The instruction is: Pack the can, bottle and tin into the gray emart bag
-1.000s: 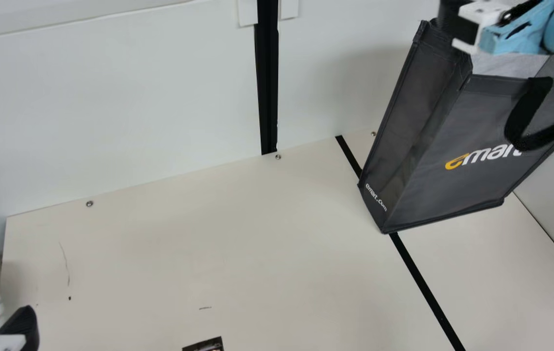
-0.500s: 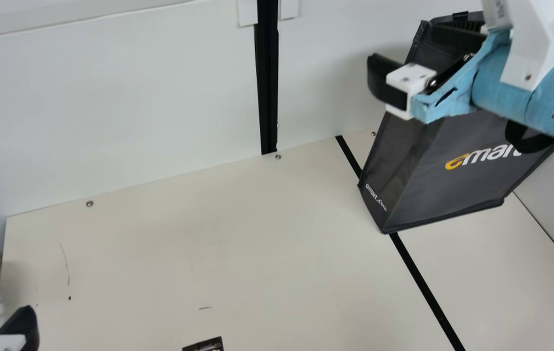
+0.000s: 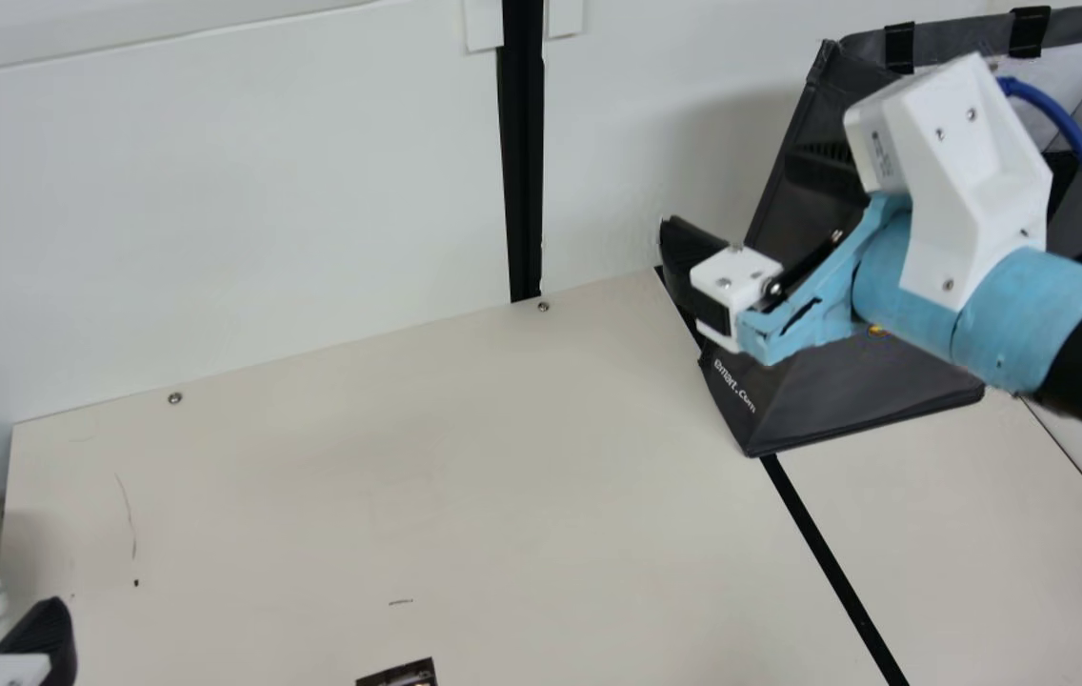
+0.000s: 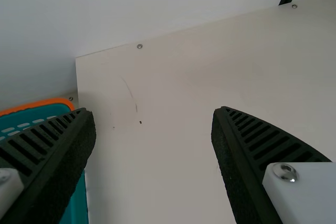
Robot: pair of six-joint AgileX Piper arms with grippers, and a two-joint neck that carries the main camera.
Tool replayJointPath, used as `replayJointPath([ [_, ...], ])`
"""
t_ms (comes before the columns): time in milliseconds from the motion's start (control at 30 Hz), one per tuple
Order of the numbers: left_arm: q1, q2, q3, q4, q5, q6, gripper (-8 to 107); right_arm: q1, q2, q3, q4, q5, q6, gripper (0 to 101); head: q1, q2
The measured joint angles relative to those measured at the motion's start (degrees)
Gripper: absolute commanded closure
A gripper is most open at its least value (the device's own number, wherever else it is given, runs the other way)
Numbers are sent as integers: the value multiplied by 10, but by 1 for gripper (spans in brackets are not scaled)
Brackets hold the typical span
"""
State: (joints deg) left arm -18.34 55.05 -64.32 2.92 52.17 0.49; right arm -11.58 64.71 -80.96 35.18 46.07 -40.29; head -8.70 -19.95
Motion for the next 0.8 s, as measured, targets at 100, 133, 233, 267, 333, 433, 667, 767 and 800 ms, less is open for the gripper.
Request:
replayJointPath([
  [100,0,0,0,0,0,0,9,14,-15,20,-19,-6,14,10,0,0],
  [133,0,0,0,0,0,0,9,19,-20,26,-25,-7,20,10,0,0],
  [233,0,0,0,0,0,0,9,24,-29,35,-38,-9,33,10,0,1],
  [267,0,0,0,0,0,0,9,24,-29,35,-38,-10,33,10,0,0],
  [333,0,0,0,0,0,0,9,24,-29,35,-38,-11,33,10,0,0],
  [433,0,0,0,0,0,0,9,24,-29,35,-38,-11,33,10,0,1],
  [667,0,0,0,0,0,0,9,24,-29,35,-38,-11,33,10,0,0],
  [767,0,0,0,0,0,0,9,24,-29,35,-38,-11,33,10,0,0],
  [800,0,0,0,0,0,0,9,24,-29,35,-38,-11,33,10,0,1],
])
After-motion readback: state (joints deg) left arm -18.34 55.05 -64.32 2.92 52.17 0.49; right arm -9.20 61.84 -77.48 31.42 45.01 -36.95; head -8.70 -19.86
